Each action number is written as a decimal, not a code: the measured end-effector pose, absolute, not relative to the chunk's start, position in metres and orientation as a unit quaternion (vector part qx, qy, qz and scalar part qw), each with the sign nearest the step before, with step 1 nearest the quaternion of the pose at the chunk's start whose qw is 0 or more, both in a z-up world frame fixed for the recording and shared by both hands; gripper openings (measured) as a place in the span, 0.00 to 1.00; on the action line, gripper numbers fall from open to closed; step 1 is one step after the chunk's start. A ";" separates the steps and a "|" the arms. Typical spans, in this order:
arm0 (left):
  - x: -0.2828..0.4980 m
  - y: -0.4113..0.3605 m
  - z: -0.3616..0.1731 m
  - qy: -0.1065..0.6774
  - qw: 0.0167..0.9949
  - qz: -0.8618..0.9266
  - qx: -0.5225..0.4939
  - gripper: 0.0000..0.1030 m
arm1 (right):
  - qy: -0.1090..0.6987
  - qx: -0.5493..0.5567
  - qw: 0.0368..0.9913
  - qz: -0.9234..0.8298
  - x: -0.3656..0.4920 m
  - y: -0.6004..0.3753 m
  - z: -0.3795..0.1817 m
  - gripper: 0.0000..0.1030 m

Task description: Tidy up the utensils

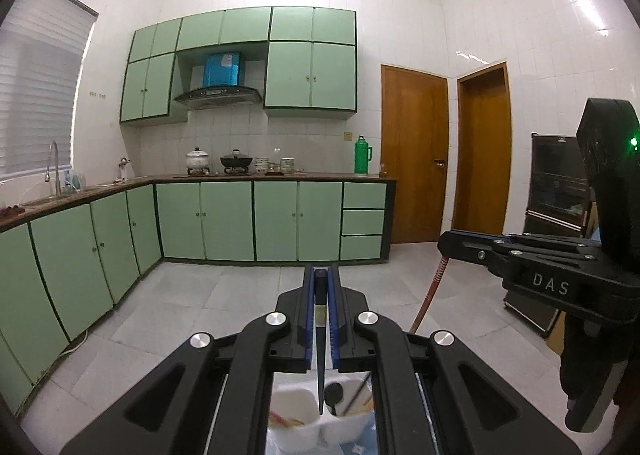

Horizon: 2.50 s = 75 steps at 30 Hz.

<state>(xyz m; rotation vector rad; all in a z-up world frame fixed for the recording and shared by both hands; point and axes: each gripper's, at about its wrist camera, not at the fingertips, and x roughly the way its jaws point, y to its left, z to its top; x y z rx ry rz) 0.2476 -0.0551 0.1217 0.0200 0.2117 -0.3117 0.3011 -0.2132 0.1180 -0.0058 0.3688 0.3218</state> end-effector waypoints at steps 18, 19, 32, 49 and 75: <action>0.324 -0.050 0.041 0.188 0.971 -0.147 0.009 0.15 | 0.258 -0.007 0.955 0.143 0.368 -0.199 0.031 0.18; 0.322 -0.049 0.042 0.186 0.972 -0.146 0.009 0.20 | 0.257 -0.008 0.956 0.140 0.366 -0.199 0.030 0.18; 0.247 -0.032 0.070 0.154 0.978 -0.143 0.002 0.69 | 0.205 -0.020 0.975 0.078 0.292 -0.233 0.048 0.66; 0.132 -0.019 0.022 0.212 0.971 -0.111 0.004 0.94 | 0.207 0.008 0.975 0.077 0.158 -0.248 0.003 0.95; 0.059 -0.015 0.025 0.221 0.970 -0.103 0.005 0.94 | 0.242 0.003 0.962 0.128 0.076 -0.203 -0.017 0.95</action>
